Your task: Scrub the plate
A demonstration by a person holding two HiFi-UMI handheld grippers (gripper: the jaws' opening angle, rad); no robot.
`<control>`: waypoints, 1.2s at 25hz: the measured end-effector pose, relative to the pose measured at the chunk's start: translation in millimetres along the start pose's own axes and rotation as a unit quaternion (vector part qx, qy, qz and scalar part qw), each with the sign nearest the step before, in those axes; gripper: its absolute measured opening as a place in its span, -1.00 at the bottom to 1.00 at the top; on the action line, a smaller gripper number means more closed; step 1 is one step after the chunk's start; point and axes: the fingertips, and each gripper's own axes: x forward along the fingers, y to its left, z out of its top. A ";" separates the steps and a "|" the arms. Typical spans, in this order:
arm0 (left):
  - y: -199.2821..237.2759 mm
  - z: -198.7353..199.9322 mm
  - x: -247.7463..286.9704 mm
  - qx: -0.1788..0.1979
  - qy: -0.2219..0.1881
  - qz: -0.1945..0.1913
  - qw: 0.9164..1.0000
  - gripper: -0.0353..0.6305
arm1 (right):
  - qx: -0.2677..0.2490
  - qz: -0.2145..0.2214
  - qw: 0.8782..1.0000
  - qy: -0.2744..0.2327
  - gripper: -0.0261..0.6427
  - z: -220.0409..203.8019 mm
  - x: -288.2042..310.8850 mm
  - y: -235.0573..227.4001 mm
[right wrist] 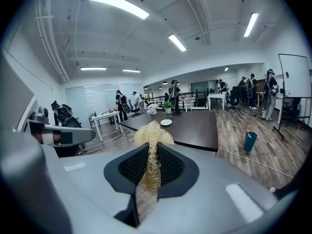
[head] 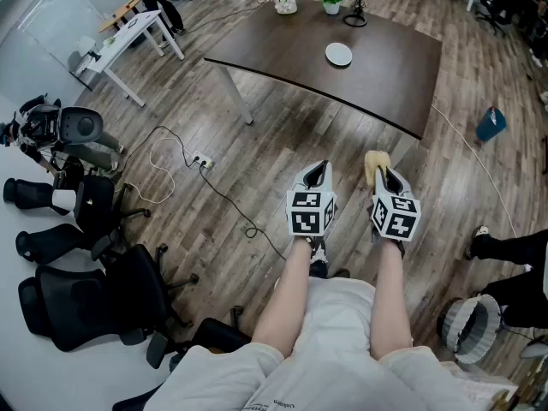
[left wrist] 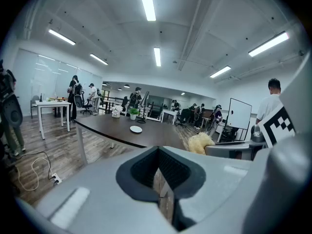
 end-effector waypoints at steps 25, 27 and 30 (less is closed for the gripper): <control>3.2 -16.4 -14.6 0.000 0.018 0.042 0.999 -0.89 | 0.061 0.039 0.997 -0.012 -0.72 -15.2 -18.5 -10.3; 0.6 -11.0 -10.6 -0.001 0.013 0.036 0.999 -0.89 | 0.060 0.044 0.997 -0.014 -0.71 -10.8 -18.5 -10.4; -5.7 1.5 5.7 0.007 0.004 0.018 1.000 -0.89 | 0.066 0.044 0.997 -0.021 -0.71 0.0 -11.6 -18.1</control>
